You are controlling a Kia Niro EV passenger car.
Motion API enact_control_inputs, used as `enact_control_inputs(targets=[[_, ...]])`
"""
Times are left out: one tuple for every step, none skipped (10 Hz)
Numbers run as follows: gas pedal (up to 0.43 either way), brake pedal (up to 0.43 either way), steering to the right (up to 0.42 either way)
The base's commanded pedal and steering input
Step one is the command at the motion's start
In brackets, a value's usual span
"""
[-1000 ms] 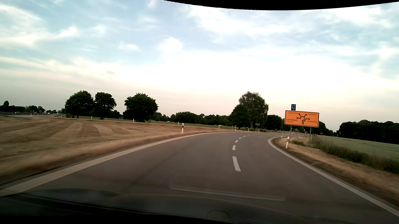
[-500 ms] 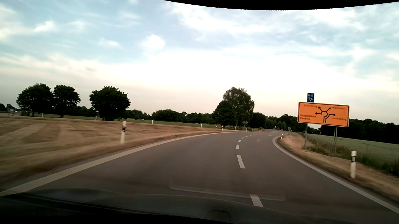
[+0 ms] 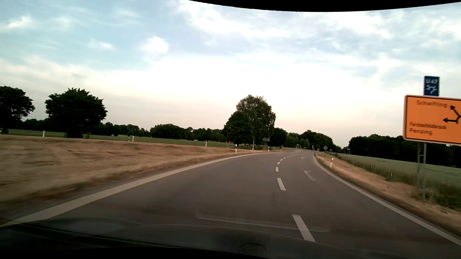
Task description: Follow the waypoints while adhering to traffic rules and regulations
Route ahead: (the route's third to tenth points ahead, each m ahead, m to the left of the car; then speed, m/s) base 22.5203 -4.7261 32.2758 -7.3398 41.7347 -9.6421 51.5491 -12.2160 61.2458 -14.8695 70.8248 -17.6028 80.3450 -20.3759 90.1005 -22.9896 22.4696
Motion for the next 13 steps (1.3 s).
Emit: enact_control_inputs(targets=[[0.087, 0.006, 0.046], [0.098, 0.006, 0.046], [0.110, 0.006, 0.045], [0.118, 0.006, 0.045], [0.130, 0.006, 0.042], [0.138, 0.006, 0.040], [0.138, 0.006, 0.039], [0.138, 0.006, 0.037], [0.138, 0.006, 0.035], [0.130, 0.006, 0.034], [0.118, 0.006, 0.031], [0.118, 0.006, 0.029], [0.118, 0.006, 0.026]])
